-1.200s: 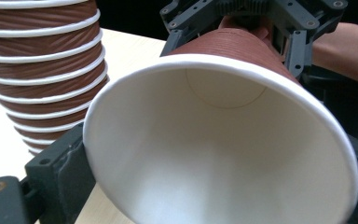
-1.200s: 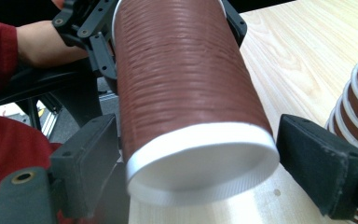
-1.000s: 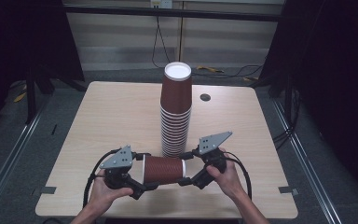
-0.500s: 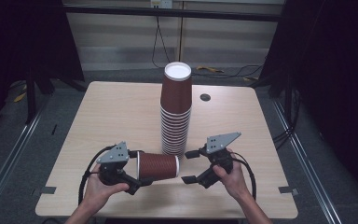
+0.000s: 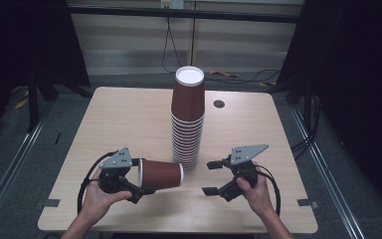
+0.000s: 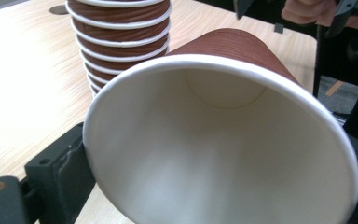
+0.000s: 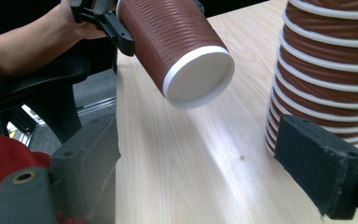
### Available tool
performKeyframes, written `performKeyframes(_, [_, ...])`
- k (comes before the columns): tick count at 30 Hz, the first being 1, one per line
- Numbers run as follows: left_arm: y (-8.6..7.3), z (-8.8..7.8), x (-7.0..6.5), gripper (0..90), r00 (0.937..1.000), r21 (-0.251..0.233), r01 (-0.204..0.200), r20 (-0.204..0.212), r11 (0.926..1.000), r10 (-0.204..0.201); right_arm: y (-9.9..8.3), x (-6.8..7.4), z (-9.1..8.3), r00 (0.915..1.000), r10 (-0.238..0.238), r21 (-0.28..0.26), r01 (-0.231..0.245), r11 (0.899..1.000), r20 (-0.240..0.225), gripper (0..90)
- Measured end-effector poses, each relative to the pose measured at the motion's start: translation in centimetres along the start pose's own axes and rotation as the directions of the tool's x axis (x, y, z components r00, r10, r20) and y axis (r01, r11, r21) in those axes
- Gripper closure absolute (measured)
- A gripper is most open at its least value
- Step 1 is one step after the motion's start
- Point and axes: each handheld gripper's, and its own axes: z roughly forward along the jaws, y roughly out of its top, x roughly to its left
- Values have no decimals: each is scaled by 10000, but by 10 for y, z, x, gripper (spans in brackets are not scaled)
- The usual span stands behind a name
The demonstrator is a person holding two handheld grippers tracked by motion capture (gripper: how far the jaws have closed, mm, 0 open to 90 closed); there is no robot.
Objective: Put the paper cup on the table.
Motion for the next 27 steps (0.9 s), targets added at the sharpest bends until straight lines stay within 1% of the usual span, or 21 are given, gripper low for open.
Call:
performKeyframes(1, [0, 0, 1, 50, 10000, 41, 29, -13, 10000, -29, -2, 0, -2, 9999, -42, -30, 43, 10000, 128, 135])
performKeyframes(4, [0, -1, 3, 49, 10000, 192, 86, -45, 9998, -86, -5, 0, -8, 9995, 44, -95, -42, 9999, 298, 135])
performKeyframes(9, [-1, -5, 8, 49, 9997, 525, 144, -194, 9985, -134, -11, -1, -18, 9978, 158, -443, -130, 9989, 638, 133])
performKeyframes(13, [-2, -11, 14, 49, 9988, 730, 267, -417, 9970, -237, -15, -2, -20, 9970, 305, -507, -269, 9984, 714, 133])
performKeyframes(14, [-2, -12, 15, 48, 9987, 735, 244, -455, 9970, -211, -16, -3, -20, 9969, 327, -522, -290, 9982, 716, 133])
performKeyframes(18, [-3, -18, 20, 48, 9972, 794, 260, -714, 9965, -203, -16, -1, -21, 9969, 237, -600, -193, 9980, 747, 133])
performKeyframes(21, [-2, -23, 23, 48, 9958, 952, 307, -890, 9950, -222, -16, -1, -22, 9962, 225, -607, -174, 9980, 840, 133])
performKeyframes(25, [-3, -28, 28, 47, 9928, 879, 588, -1091, 9944, -491, -16, -1, -22, 9961, 235, -606, -184, 9980, 851, 133])
performKeyframes(26, [-3, -29, 30, 47, 9925, 950, 612, -1109, 9936, -505, -17, -1, -22, 9963, 236, -599, -186, 9980, 831, 133])
performKeyframes(27, [-3, -29, 31, 47, 9919, 1043, 722, -1122, 9919, -604, -17, -1, -22, 9962, 227, -598, -177, 9981, 836, 133])
